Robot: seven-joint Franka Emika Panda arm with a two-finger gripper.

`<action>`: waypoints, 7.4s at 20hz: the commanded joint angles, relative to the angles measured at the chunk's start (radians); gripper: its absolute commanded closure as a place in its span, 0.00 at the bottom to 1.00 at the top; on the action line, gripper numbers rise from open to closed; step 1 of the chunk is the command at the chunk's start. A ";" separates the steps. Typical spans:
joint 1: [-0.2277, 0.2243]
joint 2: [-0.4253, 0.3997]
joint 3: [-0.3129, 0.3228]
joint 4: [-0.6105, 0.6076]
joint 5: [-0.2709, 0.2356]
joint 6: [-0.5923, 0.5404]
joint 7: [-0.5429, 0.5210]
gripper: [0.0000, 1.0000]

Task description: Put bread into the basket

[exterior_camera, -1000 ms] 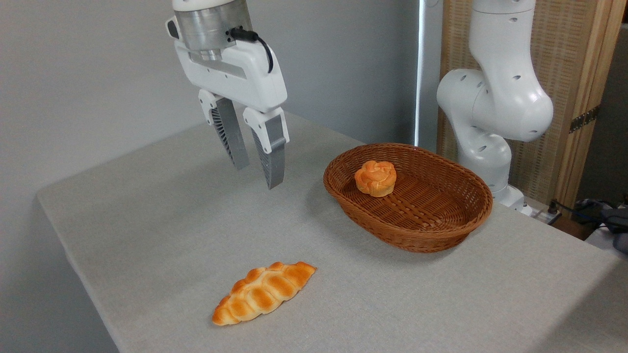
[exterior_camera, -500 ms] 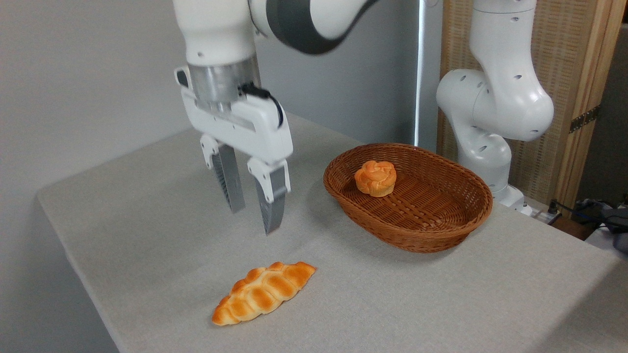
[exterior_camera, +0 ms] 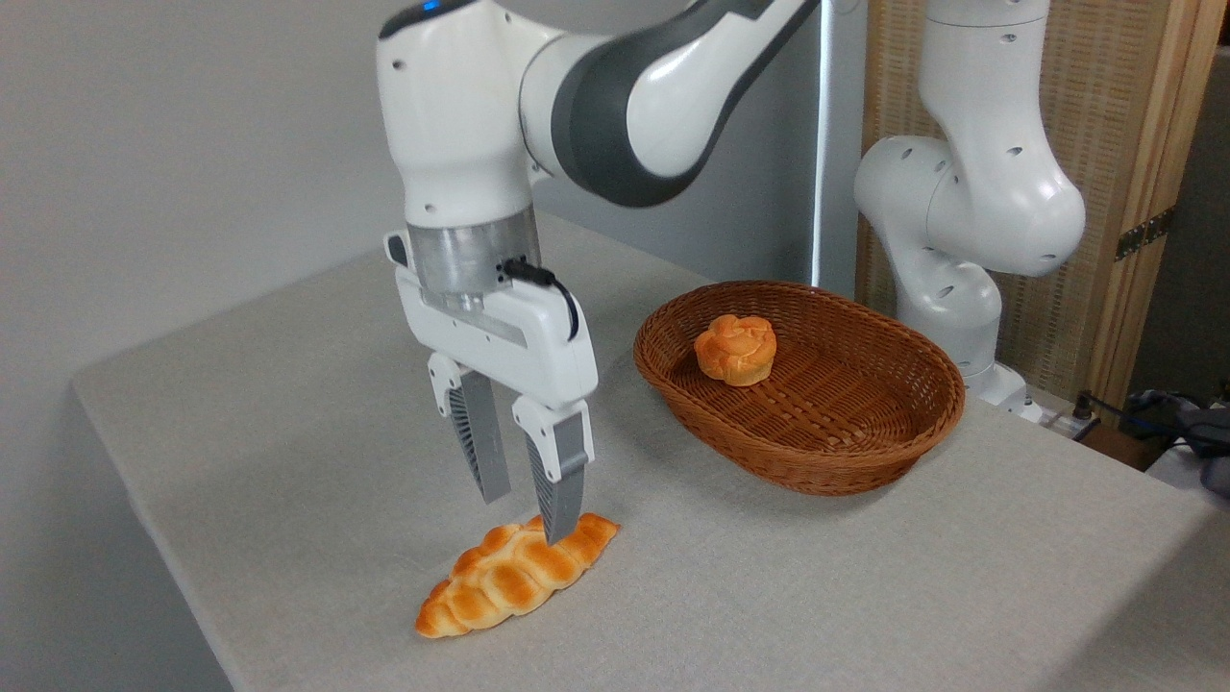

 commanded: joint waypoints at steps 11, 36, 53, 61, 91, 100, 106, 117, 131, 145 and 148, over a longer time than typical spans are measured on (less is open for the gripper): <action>0.000 0.028 -0.006 -0.032 -0.038 0.085 0.007 0.00; 0.000 0.080 -0.012 -0.084 -0.027 0.222 0.044 0.00; 0.000 0.081 -0.012 -0.088 -0.027 0.222 0.077 0.55; 0.000 0.083 -0.012 -0.088 -0.027 0.220 0.077 0.57; -0.055 -0.532 0.034 -0.250 -0.086 -0.501 0.262 0.60; -0.069 -0.729 0.089 -0.494 -0.017 -0.485 0.340 0.60; -0.069 -0.721 0.089 -0.509 0.020 -0.481 0.340 0.08; -0.083 -0.716 0.089 -0.509 0.020 -0.473 0.340 0.00; -0.091 -0.716 0.089 -0.474 0.019 -0.472 0.332 0.00; -0.092 -0.427 0.077 -0.041 -0.125 -0.478 0.207 0.00; -0.091 -0.309 0.076 0.111 -0.155 -0.478 0.144 0.00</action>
